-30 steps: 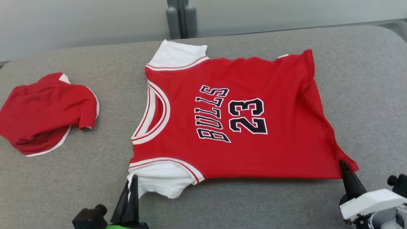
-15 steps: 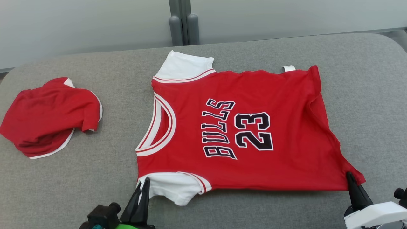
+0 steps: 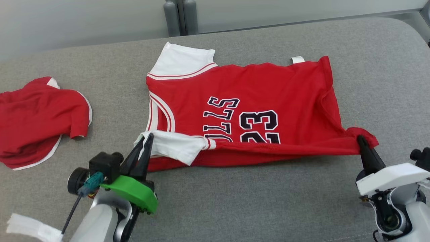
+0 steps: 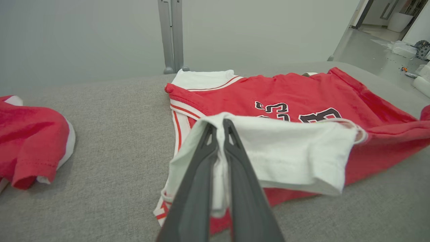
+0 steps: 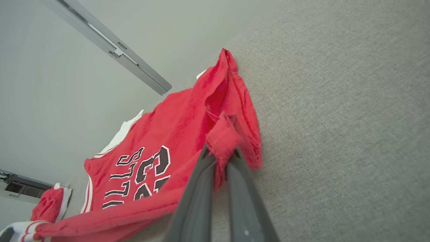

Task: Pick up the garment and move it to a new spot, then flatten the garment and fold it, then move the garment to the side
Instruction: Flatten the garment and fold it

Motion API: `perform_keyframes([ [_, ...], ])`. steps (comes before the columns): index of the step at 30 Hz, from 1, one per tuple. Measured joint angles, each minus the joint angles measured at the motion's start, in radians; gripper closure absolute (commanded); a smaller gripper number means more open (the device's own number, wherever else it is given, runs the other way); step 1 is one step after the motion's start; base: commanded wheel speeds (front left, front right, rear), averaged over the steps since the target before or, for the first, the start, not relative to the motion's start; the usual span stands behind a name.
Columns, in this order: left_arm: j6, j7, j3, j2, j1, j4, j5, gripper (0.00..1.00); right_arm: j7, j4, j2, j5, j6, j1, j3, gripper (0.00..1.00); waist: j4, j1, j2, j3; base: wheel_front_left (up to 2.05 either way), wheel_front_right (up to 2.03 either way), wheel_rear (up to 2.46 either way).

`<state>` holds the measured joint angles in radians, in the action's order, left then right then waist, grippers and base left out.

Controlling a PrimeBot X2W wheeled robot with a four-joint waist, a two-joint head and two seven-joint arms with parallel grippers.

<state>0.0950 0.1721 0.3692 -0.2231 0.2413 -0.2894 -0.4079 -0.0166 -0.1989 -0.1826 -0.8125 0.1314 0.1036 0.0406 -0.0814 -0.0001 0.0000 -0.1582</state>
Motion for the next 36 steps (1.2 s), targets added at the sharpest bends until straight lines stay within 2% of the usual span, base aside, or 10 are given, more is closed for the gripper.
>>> perform_keyframes([
  [4,0.017,-0.009,0.027,0.006,0.127,-0.111,0.004,1.00,-0.035,-0.063,0.023,0.046,0.000,0.100,0.019,1.00,-0.011,0.0000,0.0000,-0.036,0.00,0.00,0.00],
  [5,0.020,-0.002,0.035,0.008,0.166,-0.156,0.003,1.00,-0.040,-0.086,0.029,0.061,0.000,0.133,0.022,0.53,-0.014,0.0001,0.0000,-0.048,0.00,0.00,0.00],
  [6,0.024,0.016,0.038,0.016,0.200,-0.201,-0.005,0.53,-0.028,-0.105,0.038,0.071,0.000,0.162,0.027,0.00,-0.017,0.0000,0.0000,-0.058,0.00,0.00,0.00],
  [7,0.024,0.029,0.040,0.018,0.213,-0.221,-0.005,0.00,-0.024,-0.117,0.039,0.080,0.000,0.172,0.028,0.00,-0.019,0.0001,0.0000,-0.062,0.00,0.00,0.00],
  [15,0.028,0.086,0.024,0.050,0.222,-0.299,-0.014,0.00,0.071,-0.106,-0.005,0.122,0.000,0.148,-0.018,0.00,-0.010,0.0000,0.0000,-0.052,0.00,0.00,0.00],
  [20,0.028,0.089,-0.015,0.049,0.123,-0.271,-0.019,0.00,0.086,-0.071,-0.044,0.136,0.000,0.046,-0.031,0.00,-0.004,0.0001,0.0000,-0.027,0.00,0.00,0.00],
  [26,0.027,0.090,-0.036,0.050,0.031,-0.253,-0.005,0.00,0.080,-0.073,-0.054,0.157,0.000,-0.004,-0.033,0.00,0.000,0.0000,0.0000,-0.019,0.00,0.00,0.00],
  [30,0.027,0.090,-0.029,0.060,0.030,-0.270,-0.003,0.00,0.078,-0.112,-0.058,0.185,0.000,0.018,-0.055,0.00,0.002,0.0001,0.0000,-0.026,0.00,0.00,0.00],
  [36,0.029,0.090,-0.009,0.071,0.074,-0.368,0.006,0.00,0.081,-0.217,-0.068,0.219,0.000,0.093,-0.108,0.00,0.005,0.0001,0.0000,-0.044,0.00,0.00,0.00],
])
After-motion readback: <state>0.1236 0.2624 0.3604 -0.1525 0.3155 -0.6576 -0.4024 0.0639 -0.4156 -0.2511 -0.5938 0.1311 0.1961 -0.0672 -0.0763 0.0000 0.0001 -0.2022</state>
